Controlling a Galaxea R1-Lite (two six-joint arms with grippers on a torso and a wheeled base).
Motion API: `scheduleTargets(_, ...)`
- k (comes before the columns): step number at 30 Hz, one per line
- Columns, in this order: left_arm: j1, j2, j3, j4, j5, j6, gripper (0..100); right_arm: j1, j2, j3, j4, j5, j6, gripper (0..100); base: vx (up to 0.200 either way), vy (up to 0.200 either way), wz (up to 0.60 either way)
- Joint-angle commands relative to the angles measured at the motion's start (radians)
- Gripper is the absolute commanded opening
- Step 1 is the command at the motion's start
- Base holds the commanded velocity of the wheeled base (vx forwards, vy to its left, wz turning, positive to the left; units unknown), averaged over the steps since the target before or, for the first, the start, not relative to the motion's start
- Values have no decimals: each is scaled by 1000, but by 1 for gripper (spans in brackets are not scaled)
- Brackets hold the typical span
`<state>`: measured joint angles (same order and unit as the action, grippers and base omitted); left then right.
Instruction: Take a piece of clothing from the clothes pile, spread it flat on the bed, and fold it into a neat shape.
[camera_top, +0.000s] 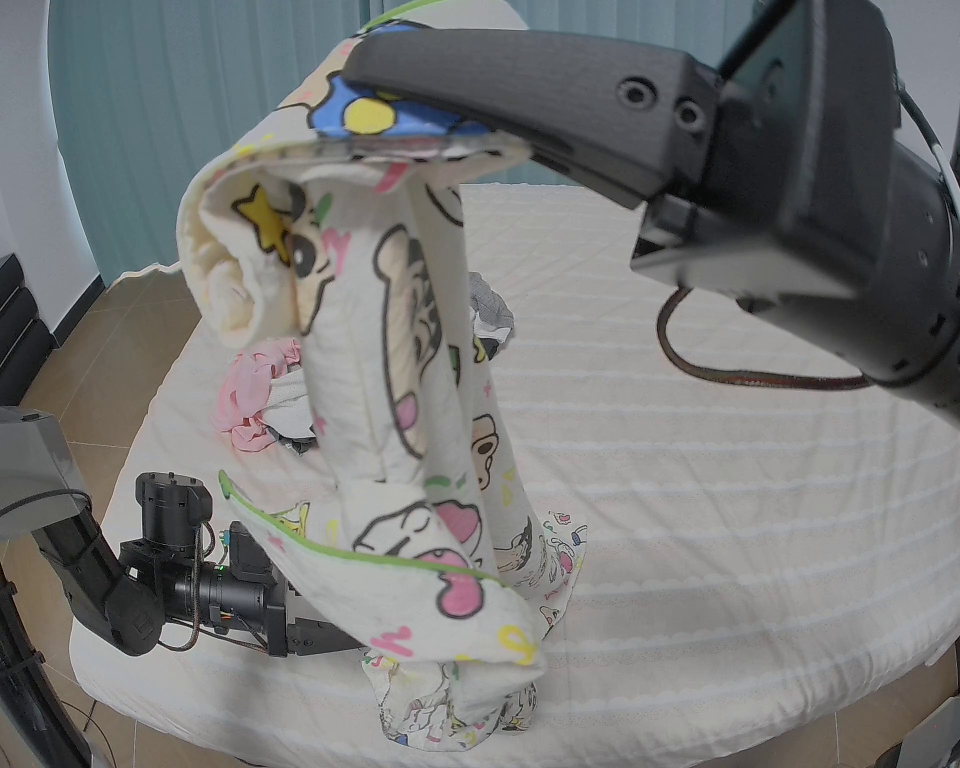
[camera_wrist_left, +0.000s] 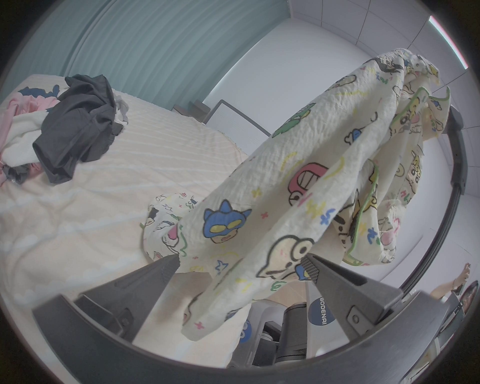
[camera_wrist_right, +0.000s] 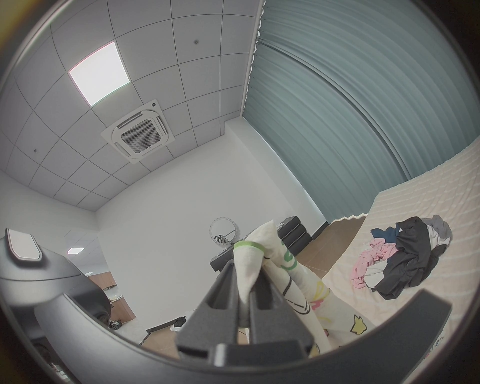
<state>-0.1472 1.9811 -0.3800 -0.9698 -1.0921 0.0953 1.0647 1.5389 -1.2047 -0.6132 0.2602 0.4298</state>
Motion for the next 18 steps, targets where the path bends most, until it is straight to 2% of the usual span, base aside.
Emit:
scheduleTargets(1, -2, 16, -3, -6, -18, 0, 100, 5, 10, -16, -3, 1, 0, 0, 0, 0, 0)
scheduleTargets(16, -2, 32, -14, -6, -20, 1, 100, 40, 20, -26, -8, 1, 1, 0, 0, 0, 0)
scheduleTargets(17, -2, 33, -14, -7, -20, 0, 0, 41, 21, -24, -8, 1, 1, 0, 0, 0, 0)
scheduleTargets(18, -2, 33, -14, -6, -20, 0, 0, 43, 21, -24, -8, 1, 1, 0, 0, 0, 0)
